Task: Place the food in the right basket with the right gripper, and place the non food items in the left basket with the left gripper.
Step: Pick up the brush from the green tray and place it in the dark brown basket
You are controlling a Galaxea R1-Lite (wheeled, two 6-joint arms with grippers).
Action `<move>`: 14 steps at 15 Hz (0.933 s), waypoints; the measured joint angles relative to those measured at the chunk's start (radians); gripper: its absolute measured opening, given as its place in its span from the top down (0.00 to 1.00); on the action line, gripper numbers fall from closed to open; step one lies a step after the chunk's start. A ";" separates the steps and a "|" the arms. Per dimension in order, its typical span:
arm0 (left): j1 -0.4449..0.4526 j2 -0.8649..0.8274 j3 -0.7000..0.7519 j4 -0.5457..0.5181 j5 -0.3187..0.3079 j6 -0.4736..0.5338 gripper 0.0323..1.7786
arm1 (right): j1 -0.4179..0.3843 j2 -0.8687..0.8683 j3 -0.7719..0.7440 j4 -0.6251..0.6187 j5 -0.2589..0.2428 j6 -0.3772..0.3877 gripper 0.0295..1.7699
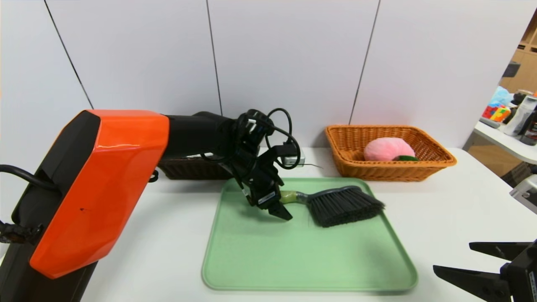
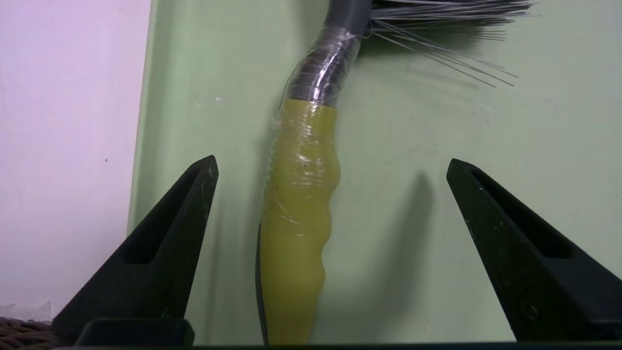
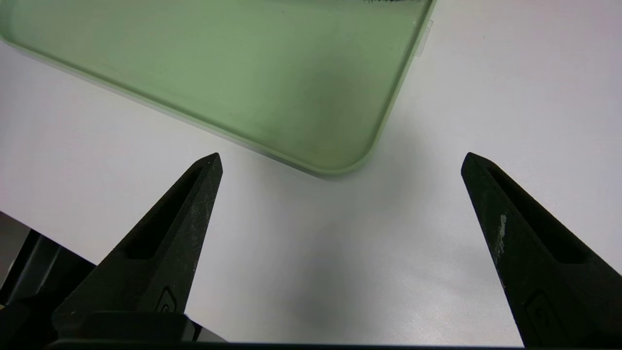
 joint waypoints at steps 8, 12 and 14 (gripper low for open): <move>0.016 0.008 0.000 -0.003 0.000 -0.031 0.05 | 0.000 -0.005 0.002 0.001 0.001 0.000 0.04; 0.017 0.017 0.000 -0.006 0.000 -0.043 0.05 | 0.000 -0.007 0.002 0.001 0.001 0.000 0.04; 0.018 0.019 0.000 -0.007 0.000 -0.045 0.05 | 0.000 -0.010 0.002 0.001 0.001 0.000 0.04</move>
